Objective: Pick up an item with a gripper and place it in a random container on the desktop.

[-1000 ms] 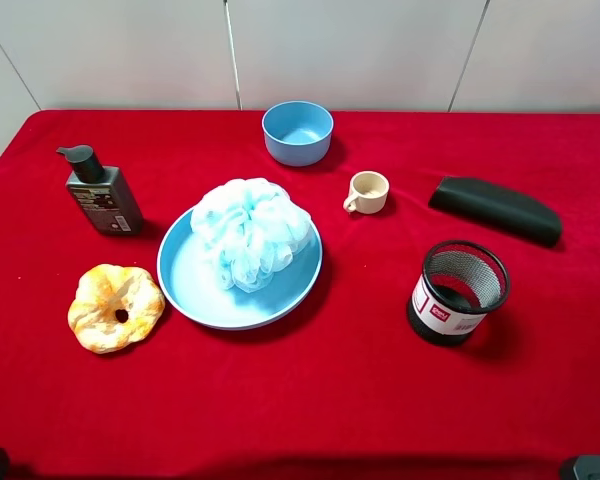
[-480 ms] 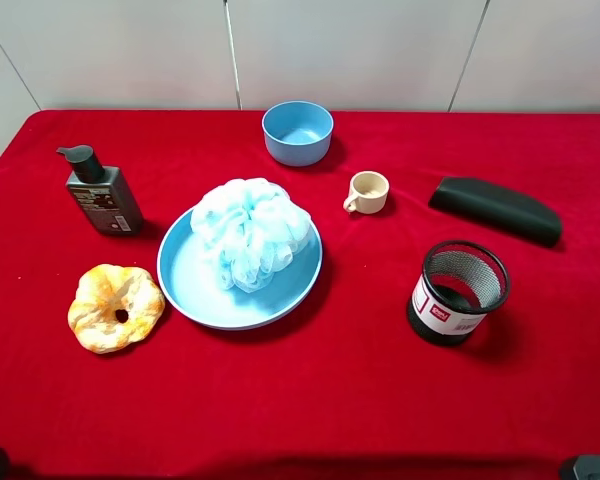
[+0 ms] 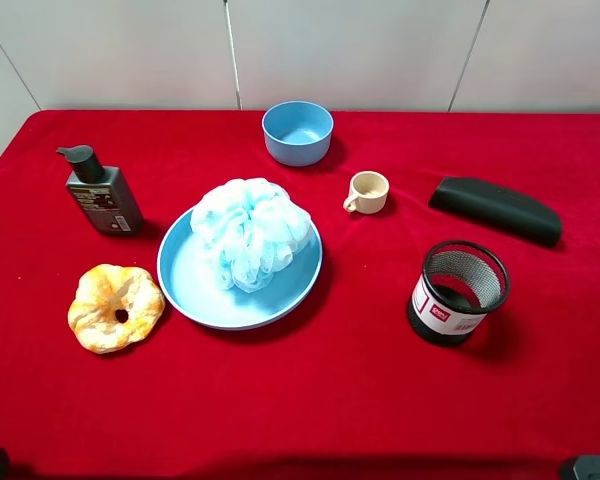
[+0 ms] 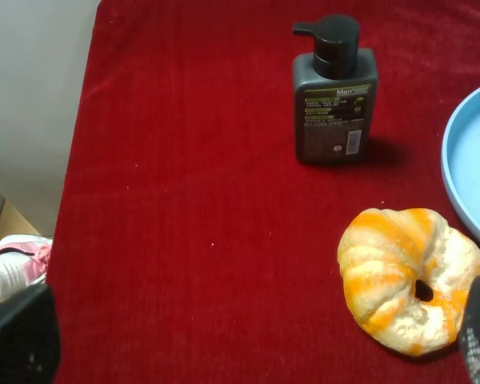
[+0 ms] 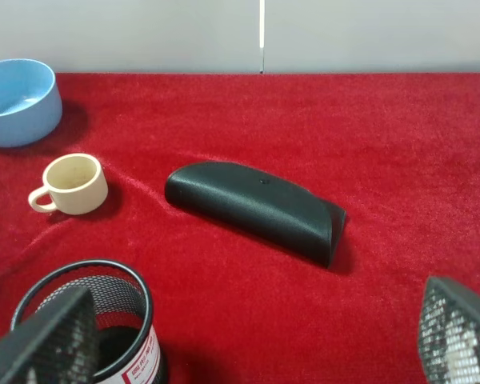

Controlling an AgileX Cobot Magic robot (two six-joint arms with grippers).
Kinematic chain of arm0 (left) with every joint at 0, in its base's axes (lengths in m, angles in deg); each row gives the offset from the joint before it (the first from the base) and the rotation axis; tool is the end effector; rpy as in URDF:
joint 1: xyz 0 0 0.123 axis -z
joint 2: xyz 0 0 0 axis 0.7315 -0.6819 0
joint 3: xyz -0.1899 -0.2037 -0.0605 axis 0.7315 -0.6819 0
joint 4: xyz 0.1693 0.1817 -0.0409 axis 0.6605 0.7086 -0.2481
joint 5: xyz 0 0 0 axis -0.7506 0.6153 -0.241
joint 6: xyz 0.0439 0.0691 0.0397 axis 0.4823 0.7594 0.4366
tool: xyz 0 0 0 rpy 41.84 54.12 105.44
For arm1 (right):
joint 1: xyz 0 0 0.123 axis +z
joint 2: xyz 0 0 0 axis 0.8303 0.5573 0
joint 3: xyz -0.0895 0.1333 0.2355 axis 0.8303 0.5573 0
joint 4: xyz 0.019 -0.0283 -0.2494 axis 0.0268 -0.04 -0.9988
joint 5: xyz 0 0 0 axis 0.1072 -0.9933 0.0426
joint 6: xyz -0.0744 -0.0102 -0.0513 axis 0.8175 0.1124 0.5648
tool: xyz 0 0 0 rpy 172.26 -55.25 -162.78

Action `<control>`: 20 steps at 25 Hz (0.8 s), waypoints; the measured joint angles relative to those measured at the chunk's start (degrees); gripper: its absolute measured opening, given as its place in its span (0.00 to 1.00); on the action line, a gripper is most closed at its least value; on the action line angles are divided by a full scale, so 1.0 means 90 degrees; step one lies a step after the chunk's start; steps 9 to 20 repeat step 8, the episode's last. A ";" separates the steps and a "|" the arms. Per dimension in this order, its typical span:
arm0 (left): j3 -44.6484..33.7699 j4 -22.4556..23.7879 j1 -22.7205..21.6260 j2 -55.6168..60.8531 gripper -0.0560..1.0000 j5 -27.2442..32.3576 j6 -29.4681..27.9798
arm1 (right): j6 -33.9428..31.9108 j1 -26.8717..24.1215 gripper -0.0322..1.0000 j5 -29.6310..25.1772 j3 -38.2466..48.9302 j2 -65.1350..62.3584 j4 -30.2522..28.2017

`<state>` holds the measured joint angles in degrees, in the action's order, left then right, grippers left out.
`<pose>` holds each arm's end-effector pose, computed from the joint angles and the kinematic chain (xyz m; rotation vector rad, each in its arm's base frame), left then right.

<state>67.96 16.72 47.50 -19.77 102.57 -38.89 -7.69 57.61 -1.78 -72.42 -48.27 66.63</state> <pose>-0.0056 0.0033 0.2765 0.0496 2.0449 0.0693 -0.0036 0.0058 0.2779 -0.0382 2.0092 0.0994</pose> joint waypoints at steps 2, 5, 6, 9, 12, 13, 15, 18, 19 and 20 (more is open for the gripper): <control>0.0000 0.0000 0.0000 0.0000 0.99 0.0000 0.0000 | 0.0000 0.0000 0.64 0.0000 0.0000 0.0000 0.0000; 0.0000 0.0000 0.0000 0.0000 0.99 0.0000 0.0000 | 0.0000 0.0000 0.64 0.0000 0.0000 0.0000 0.0000; 0.0000 0.0000 0.0000 0.0000 0.99 0.0000 0.0000 | 0.0000 0.0000 0.64 0.0000 0.0000 0.0000 0.0000; 0.0000 0.0000 0.0000 0.0000 0.99 0.0000 0.0000 | 0.0000 0.0000 0.64 0.0000 0.0000 0.0000 0.0000; 0.0000 0.0000 0.0000 0.0000 0.99 0.0000 0.0000 | 0.0000 0.0000 0.64 0.0000 0.0000 0.0000 0.0000; 0.0000 0.0000 0.0000 0.0000 0.99 0.0000 0.0000 | 0.0000 0.0000 0.64 0.0000 0.0000 0.0000 0.0000; 0.0000 0.0000 0.0000 0.0000 0.99 0.0000 0.0000 | 0.0000 0.0000 0.64 0.0000 0.0000 0.0000 0.0000; 0.0000 0.0000 0.0000 0.0000 0.99 0.0000 0.0000 | 0.0000 0.0000 0.64 0.0000 0.0000 0.0000 0.0000; 0.0000 0.0000 0.0000 0.0000 0.99 0.0000 0.0000 | 0.0000 0.0000 0.64 0.0000 0.0000 0.0000 0.0000; 0.0000 0.0000 0.0000 0.0000 0.99 0.0000 0.0000 | 0.0000 0.0000 0.64 0.0000 0.0000 0.0000 0.0000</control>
